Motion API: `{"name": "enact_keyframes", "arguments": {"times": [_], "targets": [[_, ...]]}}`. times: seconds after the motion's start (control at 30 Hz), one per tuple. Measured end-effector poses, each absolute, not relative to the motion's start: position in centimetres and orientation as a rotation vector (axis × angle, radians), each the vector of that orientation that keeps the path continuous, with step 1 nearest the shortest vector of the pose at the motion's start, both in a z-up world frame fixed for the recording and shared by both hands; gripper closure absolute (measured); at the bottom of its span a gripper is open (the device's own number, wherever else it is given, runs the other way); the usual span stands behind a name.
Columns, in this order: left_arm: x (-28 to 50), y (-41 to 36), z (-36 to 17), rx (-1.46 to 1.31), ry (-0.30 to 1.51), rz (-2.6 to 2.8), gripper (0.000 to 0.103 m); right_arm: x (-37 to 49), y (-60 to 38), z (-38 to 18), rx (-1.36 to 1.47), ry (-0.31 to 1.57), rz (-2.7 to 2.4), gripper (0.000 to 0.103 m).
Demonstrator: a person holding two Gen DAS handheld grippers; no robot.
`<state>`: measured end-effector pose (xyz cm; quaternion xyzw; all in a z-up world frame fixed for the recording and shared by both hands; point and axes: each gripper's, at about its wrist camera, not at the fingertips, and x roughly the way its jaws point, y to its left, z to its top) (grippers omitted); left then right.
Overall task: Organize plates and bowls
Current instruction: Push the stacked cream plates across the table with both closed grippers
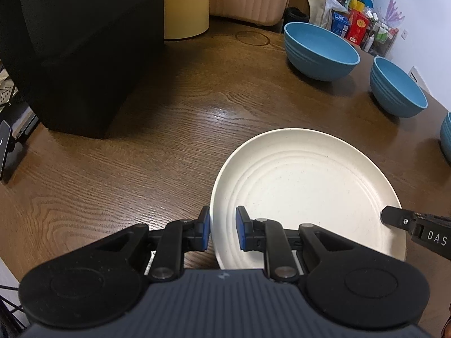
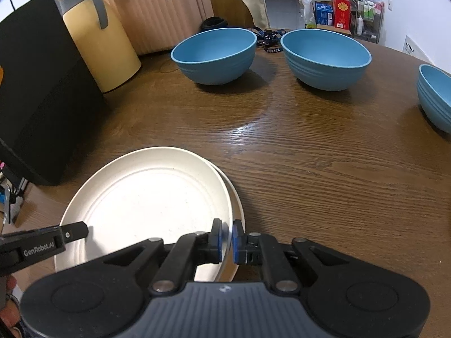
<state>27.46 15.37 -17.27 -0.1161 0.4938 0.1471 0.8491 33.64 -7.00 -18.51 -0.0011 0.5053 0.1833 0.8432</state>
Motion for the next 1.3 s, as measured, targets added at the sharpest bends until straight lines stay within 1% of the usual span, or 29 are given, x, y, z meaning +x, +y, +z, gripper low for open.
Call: {"name": "enact_keyframes", "arguments": {"times": [0.6, 1.3], "targets": [[28.7, 14.2, -18.9, -0.085, 1.05, 0.261, 0.084, 32.6, -5.6, -19.2, -0.137, 0.99, 0.346, 0.095], [28.9, 14.0, -19.7, -0.012, 1.063, 0.232, 0.084, 32.0, -4.2, -20.3, -0.25, 0.936, 0.322, 0.094]]}}
